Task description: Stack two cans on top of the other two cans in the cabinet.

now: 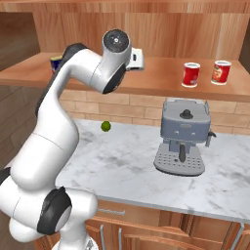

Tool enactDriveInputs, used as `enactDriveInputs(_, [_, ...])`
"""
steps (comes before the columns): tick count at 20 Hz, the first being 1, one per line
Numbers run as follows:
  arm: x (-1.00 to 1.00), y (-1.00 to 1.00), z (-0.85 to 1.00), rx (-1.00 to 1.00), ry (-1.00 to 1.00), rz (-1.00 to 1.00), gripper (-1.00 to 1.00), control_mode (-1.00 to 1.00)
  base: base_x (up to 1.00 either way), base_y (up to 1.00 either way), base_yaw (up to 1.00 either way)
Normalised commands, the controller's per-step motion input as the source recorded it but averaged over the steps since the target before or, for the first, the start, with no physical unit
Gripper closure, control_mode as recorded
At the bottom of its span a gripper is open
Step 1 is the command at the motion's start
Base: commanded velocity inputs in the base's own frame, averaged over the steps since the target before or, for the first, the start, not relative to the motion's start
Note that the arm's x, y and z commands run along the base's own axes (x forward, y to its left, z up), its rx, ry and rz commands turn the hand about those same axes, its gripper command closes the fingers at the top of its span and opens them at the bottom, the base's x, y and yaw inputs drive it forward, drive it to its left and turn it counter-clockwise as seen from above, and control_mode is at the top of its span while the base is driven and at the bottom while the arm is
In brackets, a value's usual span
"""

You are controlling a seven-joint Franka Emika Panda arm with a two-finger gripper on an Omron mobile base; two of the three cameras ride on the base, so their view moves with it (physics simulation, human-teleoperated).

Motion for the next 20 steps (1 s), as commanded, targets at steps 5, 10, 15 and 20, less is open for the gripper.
enactDriveInputs(5, [-0.28,0.23,0.29,0.00,0.00,0.10,1.00,-1.00,0.00,0.00,0.00])
enactDriveInputs(10, [-0.33,0.27,0.13,0.00,-0.05,0.12,1.00,-1.00,0.00,0.00,0.00])
enactDriveInputs(15, [-0.28,0.29,0.13,0.00,-0.05,0.08,1.00,-1.00,0.00,0.00,0.00])
enactDriveInputs(20, [-0.26,0.31,0.11,0.00,-0.06,0.07,1.00,-1.00,0.00,0.00,0.00])
